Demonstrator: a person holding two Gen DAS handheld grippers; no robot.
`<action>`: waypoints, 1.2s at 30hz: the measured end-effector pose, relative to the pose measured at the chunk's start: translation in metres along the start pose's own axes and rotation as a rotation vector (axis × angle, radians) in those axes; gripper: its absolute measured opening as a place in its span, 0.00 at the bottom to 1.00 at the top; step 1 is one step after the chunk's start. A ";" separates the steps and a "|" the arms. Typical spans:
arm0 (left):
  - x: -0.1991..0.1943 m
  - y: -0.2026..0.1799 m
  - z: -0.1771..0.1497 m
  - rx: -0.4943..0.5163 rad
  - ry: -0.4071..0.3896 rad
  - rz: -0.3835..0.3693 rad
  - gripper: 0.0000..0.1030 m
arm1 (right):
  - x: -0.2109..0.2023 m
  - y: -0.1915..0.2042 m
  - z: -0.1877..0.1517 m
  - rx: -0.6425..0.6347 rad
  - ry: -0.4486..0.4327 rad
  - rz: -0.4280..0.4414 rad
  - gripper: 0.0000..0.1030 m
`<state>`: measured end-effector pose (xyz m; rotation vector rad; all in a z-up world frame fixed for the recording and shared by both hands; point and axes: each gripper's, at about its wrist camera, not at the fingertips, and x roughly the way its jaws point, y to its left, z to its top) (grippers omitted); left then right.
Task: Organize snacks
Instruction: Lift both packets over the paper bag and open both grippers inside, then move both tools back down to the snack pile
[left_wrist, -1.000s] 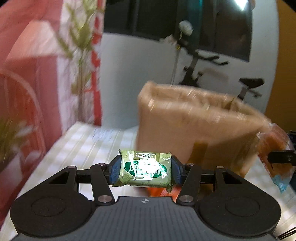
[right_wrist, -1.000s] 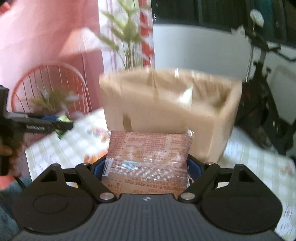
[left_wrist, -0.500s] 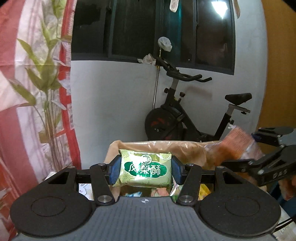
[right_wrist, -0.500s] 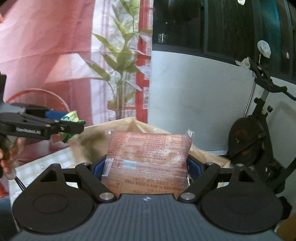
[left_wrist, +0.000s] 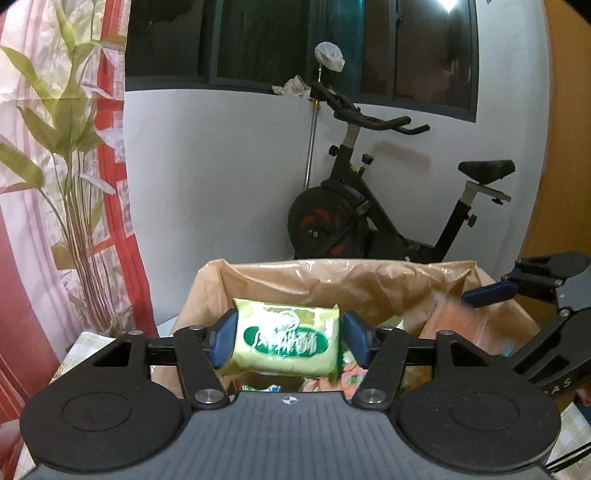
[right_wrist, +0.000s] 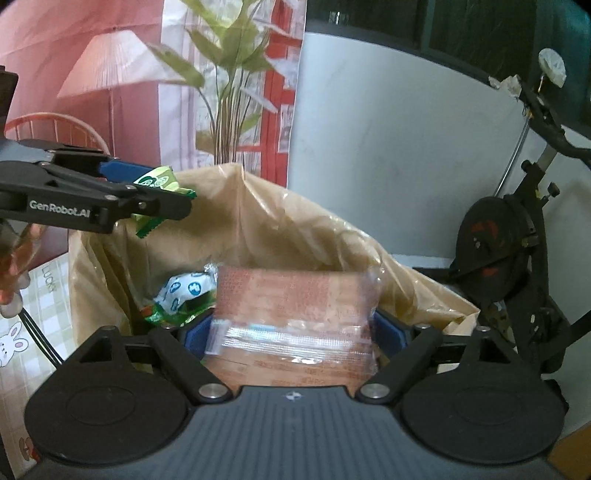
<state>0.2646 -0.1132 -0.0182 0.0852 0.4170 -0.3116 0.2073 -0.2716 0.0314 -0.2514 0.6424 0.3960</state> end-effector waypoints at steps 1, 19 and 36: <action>-0.001 0.002 -0.001 -0.003 0.000 0.000 0.67 | -0.001 0.001 0.000 -0.002 -0.001 0.002 0.86; -0.059 0.018 -0.006 -0.008 -0.002 0.032 0.77 | -0.051 0.015 -0.008 0.092 -0.061 -0.053 0.92; -0.135 0.036 -0.067 -0.023 0.013 0.066 0.77 | -0.109 0.082 -0.031 0.110 -0.150 -0.035 0.92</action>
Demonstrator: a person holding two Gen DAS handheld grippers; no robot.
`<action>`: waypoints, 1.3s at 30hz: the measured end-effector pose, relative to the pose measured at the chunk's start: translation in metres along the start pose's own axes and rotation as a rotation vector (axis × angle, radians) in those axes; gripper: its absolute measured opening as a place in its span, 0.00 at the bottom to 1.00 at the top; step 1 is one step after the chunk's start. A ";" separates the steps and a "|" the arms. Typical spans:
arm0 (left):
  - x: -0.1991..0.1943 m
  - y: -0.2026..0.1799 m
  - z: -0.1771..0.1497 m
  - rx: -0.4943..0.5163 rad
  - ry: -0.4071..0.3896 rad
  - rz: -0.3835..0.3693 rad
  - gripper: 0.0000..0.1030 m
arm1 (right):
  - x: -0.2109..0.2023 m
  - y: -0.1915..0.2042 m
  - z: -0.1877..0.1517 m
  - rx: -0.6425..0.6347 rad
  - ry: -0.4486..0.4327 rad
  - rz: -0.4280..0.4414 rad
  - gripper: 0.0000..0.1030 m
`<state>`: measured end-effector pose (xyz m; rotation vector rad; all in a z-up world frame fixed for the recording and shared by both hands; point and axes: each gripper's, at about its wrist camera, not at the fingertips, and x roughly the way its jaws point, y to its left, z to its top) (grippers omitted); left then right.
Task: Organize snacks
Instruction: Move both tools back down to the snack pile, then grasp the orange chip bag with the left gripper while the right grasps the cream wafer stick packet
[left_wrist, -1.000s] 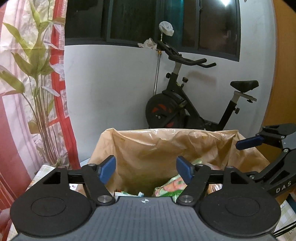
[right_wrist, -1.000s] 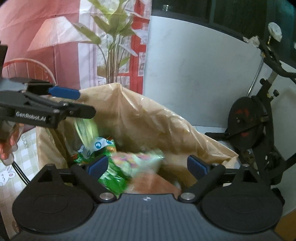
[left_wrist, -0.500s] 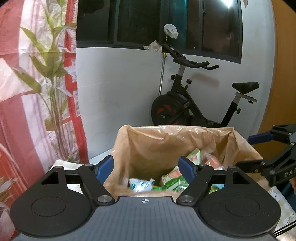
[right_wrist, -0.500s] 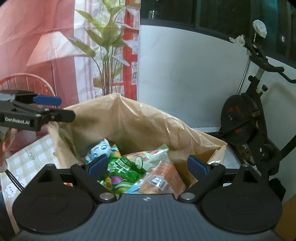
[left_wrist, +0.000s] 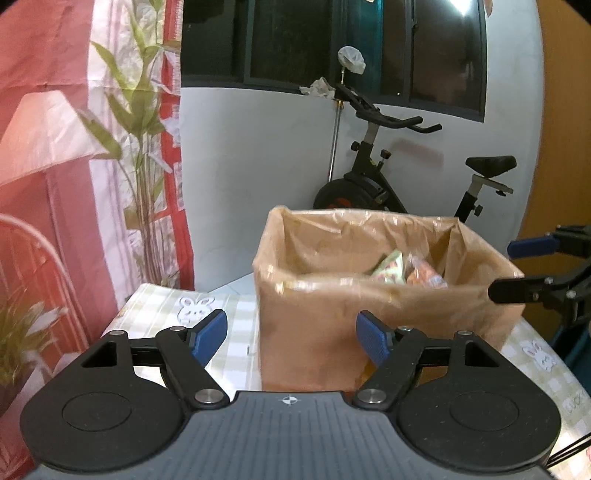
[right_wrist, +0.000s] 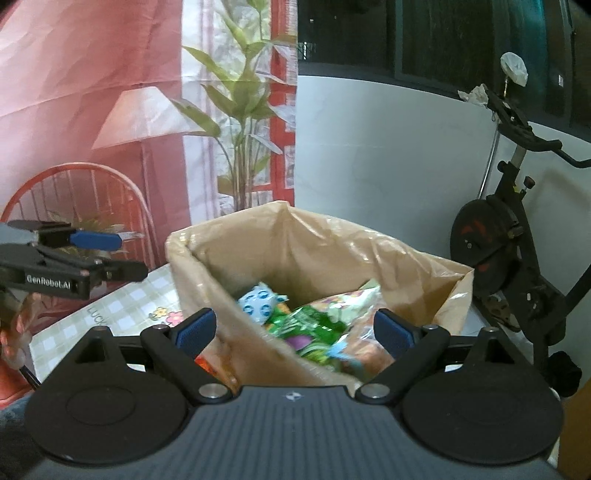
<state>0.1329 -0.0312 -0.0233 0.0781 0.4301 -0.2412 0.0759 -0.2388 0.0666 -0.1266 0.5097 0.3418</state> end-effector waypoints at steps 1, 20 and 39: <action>-0.003 0.001 -0.006 -0.002 0.003 0.002 0.77 | -0.002 0.005 -0.003 -0.006 -0.005 -0.002 0.92; -0.010 0.020 -0.114 -0.135 0.182 0.058 0.76 | 0.021 0.068 -0.093 0.064 0.094 0.052 0.92; -0.003 0.037 -0.131 -0.188 0.223 0.118 0.75 | 0.097 0.046 -0.159 0.234 0.354 0.015 0.69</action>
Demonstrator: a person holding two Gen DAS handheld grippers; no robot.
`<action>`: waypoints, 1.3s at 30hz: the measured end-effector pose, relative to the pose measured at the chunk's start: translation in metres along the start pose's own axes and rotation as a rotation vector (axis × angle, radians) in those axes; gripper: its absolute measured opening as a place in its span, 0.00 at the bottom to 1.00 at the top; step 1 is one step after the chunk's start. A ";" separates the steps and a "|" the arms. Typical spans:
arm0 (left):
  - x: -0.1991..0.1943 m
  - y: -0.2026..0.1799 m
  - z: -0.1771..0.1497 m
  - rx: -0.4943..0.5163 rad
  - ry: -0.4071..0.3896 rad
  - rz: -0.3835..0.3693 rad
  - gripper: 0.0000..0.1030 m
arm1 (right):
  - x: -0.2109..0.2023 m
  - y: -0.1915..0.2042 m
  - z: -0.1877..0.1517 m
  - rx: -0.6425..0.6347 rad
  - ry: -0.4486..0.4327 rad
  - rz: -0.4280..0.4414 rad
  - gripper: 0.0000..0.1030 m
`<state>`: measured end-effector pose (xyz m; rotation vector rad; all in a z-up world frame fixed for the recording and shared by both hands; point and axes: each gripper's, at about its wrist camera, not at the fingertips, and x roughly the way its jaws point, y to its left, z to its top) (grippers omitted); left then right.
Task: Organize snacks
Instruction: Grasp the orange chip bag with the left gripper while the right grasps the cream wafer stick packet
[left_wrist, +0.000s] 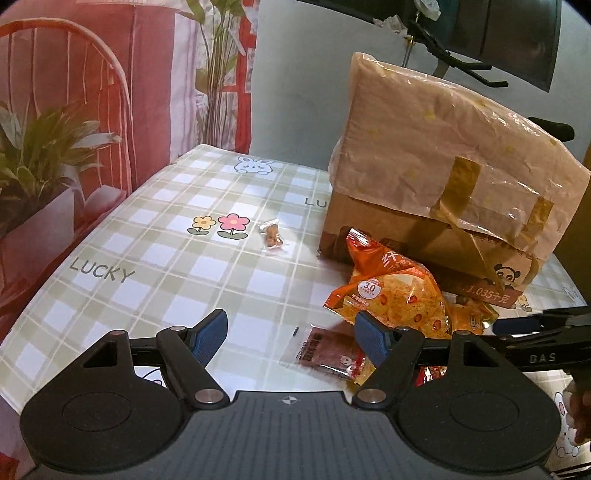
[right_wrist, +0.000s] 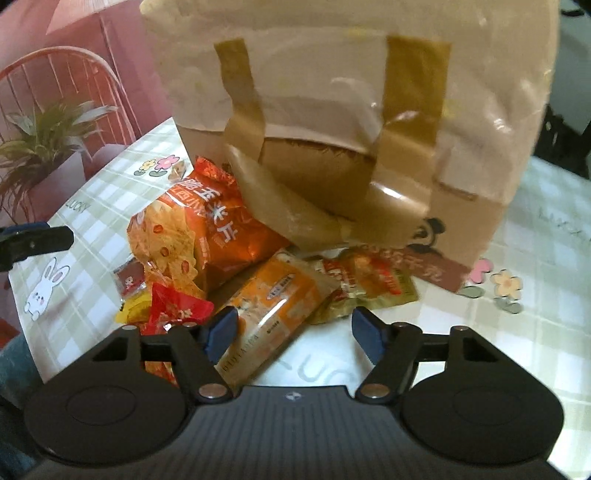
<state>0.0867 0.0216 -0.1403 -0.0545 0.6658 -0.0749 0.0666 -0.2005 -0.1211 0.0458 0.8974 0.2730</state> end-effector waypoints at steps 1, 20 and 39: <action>0.001 0.000 0.000 0.000 0.003 0.000 0.75 | 0.002 0.003 0.002 -0.009 0.000 0.005 0.69; 0.011 0.005 -0.013 -0.035 0.056 -0.013 0.75 | 0.010 0.010 -0.012 -0.093 0.045 -0.021 0.58; 0.030 -0.010 -0.003 -0.020 0.037 -0.108 0.77 | 0.013 0.011 -0.023 -0.167 -0.063 0.009 0.40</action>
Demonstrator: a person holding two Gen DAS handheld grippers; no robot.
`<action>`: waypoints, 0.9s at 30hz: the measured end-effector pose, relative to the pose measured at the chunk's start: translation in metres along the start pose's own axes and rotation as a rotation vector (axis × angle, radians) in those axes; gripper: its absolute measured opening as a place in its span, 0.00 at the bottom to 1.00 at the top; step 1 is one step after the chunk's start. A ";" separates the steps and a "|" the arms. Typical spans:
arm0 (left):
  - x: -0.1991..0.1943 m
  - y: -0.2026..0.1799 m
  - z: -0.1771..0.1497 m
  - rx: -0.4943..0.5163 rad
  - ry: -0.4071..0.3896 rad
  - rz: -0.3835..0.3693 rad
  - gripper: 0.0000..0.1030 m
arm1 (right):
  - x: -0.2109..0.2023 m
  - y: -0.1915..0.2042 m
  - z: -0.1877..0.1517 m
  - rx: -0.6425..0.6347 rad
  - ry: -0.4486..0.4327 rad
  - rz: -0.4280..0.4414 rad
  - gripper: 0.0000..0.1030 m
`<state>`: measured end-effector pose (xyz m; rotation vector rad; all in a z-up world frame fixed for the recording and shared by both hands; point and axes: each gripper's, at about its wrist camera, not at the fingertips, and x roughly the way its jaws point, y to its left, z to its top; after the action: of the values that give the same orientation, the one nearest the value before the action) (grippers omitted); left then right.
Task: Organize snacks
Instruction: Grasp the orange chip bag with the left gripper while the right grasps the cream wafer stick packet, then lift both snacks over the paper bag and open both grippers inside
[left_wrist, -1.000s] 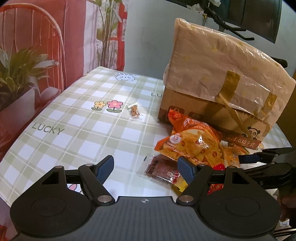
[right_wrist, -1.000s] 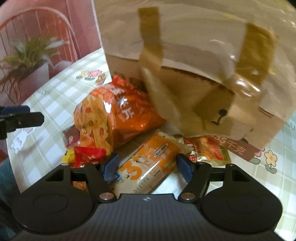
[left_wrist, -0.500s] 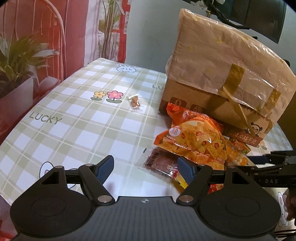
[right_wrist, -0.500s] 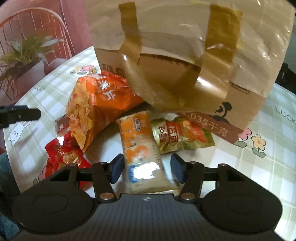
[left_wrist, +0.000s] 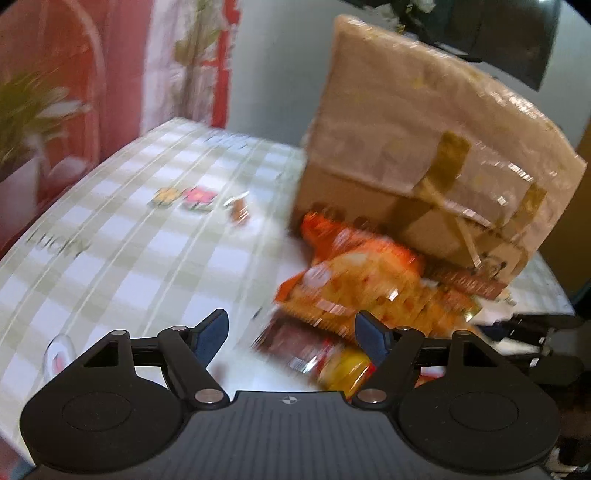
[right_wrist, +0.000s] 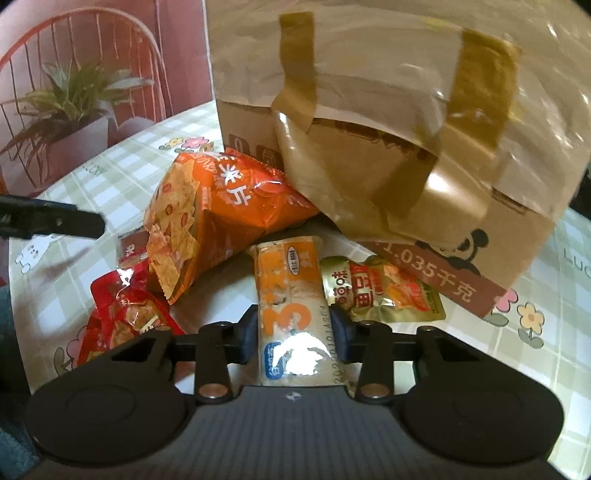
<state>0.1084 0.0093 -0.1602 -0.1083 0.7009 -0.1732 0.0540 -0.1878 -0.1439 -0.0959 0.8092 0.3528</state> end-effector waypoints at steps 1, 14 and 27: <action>0.003 -0.005 0.005 0.014 -0.008 -0.012 0.79 | -0.001 0.000 -0.001 0.001 -0.001 -0.001 0.40; 0.074 -0.064 0.031 0.185 0.081 -0.048 0.91 | -0.007 -0.018 -0.004 0.061 -0.011 0.021 0.39; 0.060 -0.050 0.021 0.192 -0.001 -0.041 0.67 | -0.008 -0.022 -0.006 0.065 -0.016 0.024 0.39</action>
<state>0.1611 -0.0502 -0.1745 0.0608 0.6780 -0.2782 0.0527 -0.2115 -0.1433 -0.0224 0.8060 0.3489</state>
